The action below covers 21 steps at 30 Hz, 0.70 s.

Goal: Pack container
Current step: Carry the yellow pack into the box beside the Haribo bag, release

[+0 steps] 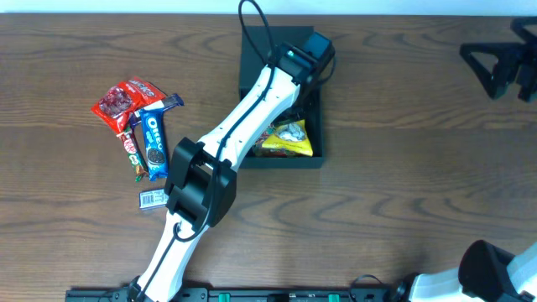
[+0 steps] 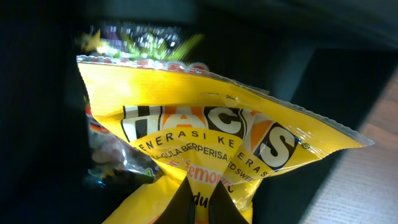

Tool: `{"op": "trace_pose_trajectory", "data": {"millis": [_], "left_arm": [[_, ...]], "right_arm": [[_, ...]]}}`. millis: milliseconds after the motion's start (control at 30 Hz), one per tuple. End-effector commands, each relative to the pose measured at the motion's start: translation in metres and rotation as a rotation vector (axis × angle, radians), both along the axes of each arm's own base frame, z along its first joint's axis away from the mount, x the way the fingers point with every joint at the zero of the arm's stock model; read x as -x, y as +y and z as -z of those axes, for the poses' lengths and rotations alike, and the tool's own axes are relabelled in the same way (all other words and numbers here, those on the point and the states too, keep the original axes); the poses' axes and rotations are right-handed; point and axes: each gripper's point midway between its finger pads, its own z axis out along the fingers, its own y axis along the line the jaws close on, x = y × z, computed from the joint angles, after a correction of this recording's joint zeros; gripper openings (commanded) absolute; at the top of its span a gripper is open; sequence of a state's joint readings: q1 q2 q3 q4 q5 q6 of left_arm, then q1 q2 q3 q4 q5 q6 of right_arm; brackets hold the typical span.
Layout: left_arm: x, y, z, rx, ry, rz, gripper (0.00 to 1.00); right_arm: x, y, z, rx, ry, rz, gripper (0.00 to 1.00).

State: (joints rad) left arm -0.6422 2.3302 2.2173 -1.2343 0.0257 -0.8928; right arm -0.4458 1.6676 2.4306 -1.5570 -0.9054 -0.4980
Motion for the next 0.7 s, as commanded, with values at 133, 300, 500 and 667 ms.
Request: {"op": "trace_pose_trajectory", "data": {"millis": [133,300,500,667], "left_arm": [[0.010,-0.018,0.009,0.038,0.019,-0.055,0.06],[0.000,-0.021,0.007,0.035,-0.037,-0.034,0.06],[0.000,-0.020,0.010,0.015,-0.044,-0.016,0.06],[-0.005,-0.015,0.009,-0.013,-0.071,-0.019,0.06]], "right_arm": [[0.022,0.021,-0.003,-0.001,-0.051,-0.147,0.99],[0.022,0.023,0.008,-0.021,-0.018,-0.171,0.99],[0.018,0.022,0.021,-0.054,0.019,-0.185,0.99],[0.017,0.022,0.022,-0.053,0.019,-0.185,0.99]]}}
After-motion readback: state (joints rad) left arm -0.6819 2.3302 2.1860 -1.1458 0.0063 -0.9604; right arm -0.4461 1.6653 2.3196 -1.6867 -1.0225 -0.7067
